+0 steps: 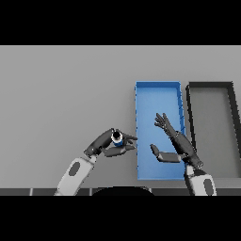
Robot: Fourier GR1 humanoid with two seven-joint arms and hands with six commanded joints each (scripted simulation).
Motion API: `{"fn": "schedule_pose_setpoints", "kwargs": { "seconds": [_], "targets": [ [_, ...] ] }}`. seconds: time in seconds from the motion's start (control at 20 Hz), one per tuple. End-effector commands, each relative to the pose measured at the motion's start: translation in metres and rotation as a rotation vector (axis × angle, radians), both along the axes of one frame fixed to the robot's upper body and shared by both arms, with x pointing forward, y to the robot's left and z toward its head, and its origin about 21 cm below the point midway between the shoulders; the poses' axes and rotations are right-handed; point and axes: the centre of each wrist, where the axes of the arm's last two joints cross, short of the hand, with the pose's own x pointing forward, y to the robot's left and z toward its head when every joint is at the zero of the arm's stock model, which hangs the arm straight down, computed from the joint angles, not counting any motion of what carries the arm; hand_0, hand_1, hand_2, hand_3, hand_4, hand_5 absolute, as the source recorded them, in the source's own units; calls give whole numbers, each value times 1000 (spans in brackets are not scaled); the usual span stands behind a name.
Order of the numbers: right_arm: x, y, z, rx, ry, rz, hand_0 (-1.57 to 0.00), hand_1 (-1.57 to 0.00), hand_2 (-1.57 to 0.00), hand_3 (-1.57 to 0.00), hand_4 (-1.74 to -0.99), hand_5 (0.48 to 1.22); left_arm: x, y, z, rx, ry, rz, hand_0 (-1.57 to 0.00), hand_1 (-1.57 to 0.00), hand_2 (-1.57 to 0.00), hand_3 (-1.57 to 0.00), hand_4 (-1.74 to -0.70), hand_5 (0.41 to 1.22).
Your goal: Pick up the blue pipe and place it into the blue bin.
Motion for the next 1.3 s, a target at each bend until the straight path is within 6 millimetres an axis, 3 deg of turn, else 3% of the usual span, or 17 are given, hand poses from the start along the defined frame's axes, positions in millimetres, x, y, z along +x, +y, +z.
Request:
{"fn": "schedule_pose_setpoints", "kwargs": {
  "seconds": [0.0, 0.35, 0.7, 0.85, 1.0, 1.1, 1.25],
  "targets": [
    [6, 7, 9, -25, -22, 43, 1, -7, -99, 0, -1261, 560, 0, 1, 1, 8, -1, 4, -1571, -1571, -1571, -1571, -1467, 1221],
    [28, 52, 47, -124, -83, 286, 1, -1, -42, 1, -1300, 560, 5, -1, 3, 20, 0, 0, -1571, -1571, -1571, -1571, -1467, 1221],
    [42, 95, 78, -183, -142, 431, -7, -16, -66, 1, -1223, 540, 11, 1, 3, -9, 22, -36, -1571, -1571, -1571, -1571, -1469, 1221],
    [51, 105, 81, -218, -120, 457, -23, -32, -83, 1, -1186, 521, 10, 1, 2, 21, 14, -16, -1571, -1571, -1571, -1571, -1469, 1221],
    [62, 117, 82, -244, -111, 489, -69, -108, -166, -44, -1204, 497, 9, 4, -2, 40, 18, -4, -1571, -1571, -1571, -1571, -1465, 1221],
    [67, 123, 80, -258, -109, 513, -323, -362, -377, -242, -1278, 485, 8, 6, -5, 31, 21, -11, -1571, -1571, -1571, -1571, -1517, 1221],
    [69, 129, 81, -237, -126, 538, -876, -877, -910, -762, -1467, 518, 9, 4, 1, 65, 50, -3, -1571, -1571, -1571, -1571, -1622, 1221]
  ]
}}
